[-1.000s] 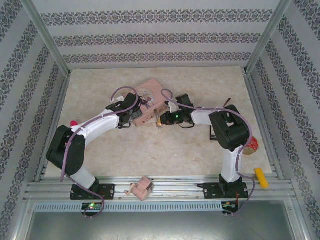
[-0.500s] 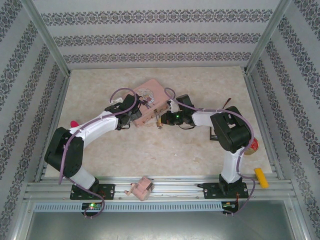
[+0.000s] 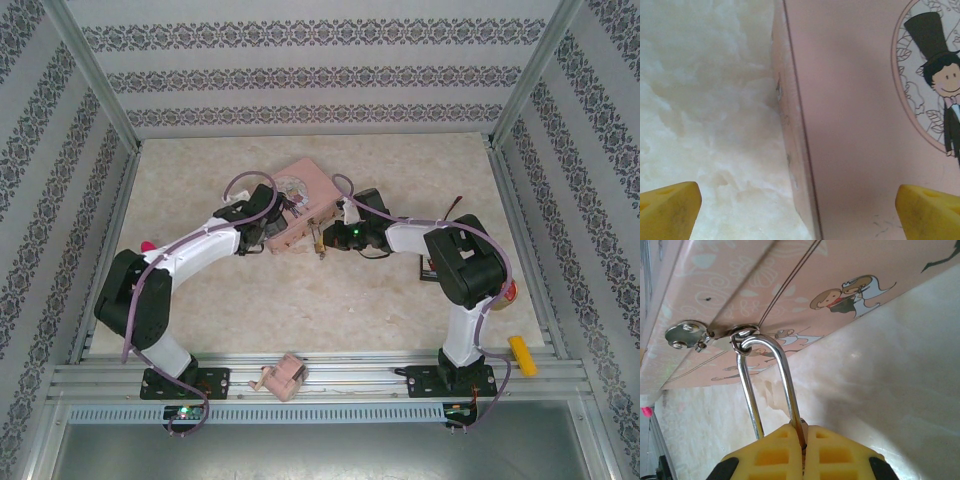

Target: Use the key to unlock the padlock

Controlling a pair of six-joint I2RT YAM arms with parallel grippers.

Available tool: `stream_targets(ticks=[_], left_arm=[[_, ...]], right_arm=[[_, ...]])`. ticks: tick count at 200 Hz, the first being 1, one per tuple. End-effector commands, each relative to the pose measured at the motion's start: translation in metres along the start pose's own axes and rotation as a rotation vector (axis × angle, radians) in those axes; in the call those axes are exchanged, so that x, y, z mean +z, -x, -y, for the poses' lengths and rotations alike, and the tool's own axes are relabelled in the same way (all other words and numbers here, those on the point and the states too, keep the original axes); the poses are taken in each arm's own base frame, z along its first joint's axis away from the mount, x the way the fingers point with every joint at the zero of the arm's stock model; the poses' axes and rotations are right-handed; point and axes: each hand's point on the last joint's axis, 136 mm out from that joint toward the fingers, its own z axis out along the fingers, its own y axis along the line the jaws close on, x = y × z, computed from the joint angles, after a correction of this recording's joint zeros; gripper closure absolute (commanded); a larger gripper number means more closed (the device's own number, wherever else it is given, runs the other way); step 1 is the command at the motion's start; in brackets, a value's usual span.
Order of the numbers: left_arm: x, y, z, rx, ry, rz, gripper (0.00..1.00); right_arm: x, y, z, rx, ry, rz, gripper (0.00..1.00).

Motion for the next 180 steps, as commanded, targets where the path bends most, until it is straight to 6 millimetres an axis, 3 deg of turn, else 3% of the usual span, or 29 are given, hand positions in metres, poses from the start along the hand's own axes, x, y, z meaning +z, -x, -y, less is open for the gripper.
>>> stream_targets(ticks=[1, 88, 180], left_arm=[[0.0, 0.005, 0.005, 0.051, 0.016, 0.017, 0.01], [0.01, 0.0, 0.009, 0.086, 0.04, 0.007, 0.01], [0.019, -0.024, 0.0, 0.058, 0.037, -0.034, 0.01]], right_arm=[[-0.006, -0.006, 0.014, 0.069, -0.067, 0.004, 1.0], [-0.006, -0.012, 0.026, 0.243, -0.065, 0.034, 1.0], [-0.006, -0.005, 0.027, 0.319, -0.062, 0.087, 1.0]])
